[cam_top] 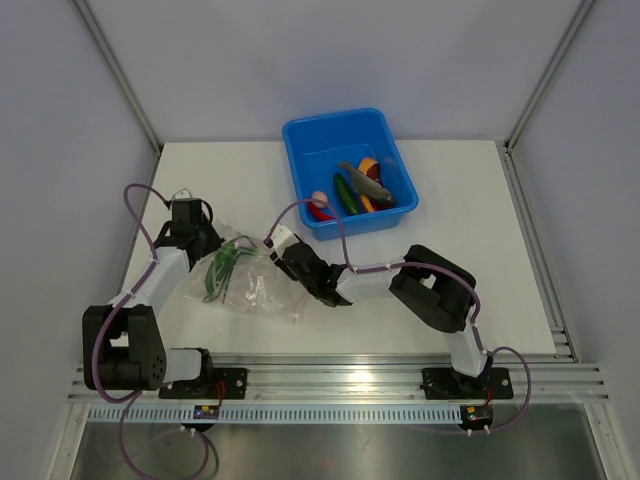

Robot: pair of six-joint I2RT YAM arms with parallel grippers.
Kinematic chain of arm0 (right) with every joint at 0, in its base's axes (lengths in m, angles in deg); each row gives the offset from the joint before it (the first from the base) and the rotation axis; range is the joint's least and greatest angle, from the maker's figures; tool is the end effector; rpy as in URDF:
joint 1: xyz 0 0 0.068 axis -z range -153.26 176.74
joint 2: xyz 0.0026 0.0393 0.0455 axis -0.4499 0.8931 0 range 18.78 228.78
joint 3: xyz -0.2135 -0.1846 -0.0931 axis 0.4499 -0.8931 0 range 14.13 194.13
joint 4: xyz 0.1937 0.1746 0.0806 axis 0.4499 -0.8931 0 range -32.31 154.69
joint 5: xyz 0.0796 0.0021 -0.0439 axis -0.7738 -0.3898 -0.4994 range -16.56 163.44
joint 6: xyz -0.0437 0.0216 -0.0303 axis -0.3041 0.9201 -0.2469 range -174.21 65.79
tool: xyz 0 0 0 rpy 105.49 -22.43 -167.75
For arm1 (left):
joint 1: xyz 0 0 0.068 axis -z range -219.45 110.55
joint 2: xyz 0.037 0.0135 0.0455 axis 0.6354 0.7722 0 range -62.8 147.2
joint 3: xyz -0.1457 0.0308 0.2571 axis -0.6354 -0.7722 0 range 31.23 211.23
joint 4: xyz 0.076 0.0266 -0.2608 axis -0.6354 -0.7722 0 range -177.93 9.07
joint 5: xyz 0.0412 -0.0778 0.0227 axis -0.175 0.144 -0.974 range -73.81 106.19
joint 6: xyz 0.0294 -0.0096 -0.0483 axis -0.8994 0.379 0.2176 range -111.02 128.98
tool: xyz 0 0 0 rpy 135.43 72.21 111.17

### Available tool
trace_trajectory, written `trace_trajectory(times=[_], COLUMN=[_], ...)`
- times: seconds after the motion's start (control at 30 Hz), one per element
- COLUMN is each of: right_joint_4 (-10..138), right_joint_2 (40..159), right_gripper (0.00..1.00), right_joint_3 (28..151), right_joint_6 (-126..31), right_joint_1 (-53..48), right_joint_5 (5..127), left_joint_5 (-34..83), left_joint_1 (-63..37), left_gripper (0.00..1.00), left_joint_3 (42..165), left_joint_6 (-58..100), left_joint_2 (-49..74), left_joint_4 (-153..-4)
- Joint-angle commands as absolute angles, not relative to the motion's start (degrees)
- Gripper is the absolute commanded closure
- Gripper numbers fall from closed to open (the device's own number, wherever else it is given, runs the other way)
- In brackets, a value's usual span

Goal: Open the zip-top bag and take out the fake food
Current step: Pick up the fake vegetable from the zipper food storage bag.

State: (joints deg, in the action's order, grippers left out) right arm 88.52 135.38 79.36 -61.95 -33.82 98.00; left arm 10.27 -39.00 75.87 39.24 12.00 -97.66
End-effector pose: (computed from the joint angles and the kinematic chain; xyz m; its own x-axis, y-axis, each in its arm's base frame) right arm 0.2385 0.3881 0.1572 -0.1429 -0.5024 -0.8527 -0.6360 0.7068 -0.3099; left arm 0.2750 0.0021 0.2316 -0.5989 -0.4966 -0.6282 -0.4219 0.8625 -0.2795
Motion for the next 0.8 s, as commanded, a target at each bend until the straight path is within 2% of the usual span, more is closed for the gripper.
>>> trace_trajectory(times=[0.0, 0.13, 0.33, 0.77], right_joint_4=[87.90, 86.22, 86.75, 80.96], right_joint_2=[132.25, 132.95, 133.91, 137.51], right_gripper=[0.53, 0.47, 0.44, 0.49], right_joint_3=[79.26, 79.96, 79.79, 83.47], right_joint_6=[-62.47, -61.85, -60.54, -54.56], right_joint_1=[-34.26, -34.17, -33.21, -30.13], right_joint_5=[101.47, 102.53, 99.90, 90.85], left_joint_5=[11.17, 11.26, 11.35, 11.79], left_joint_1=[-38.74, -38.74, -38.74, -38.74], left_gripper=[1.00, 1.00, 1.00, 1.00], left_joint_3=[78.16, 78.16, 78.16, 78.34], left_joint_6=[38.60, 38.69, 38.51, 38.42], left_joint_2=[11.99, 11.91, 12.17, 12.61], left_joint_4=[-95.96, -95.96, -95.87, -95.96])
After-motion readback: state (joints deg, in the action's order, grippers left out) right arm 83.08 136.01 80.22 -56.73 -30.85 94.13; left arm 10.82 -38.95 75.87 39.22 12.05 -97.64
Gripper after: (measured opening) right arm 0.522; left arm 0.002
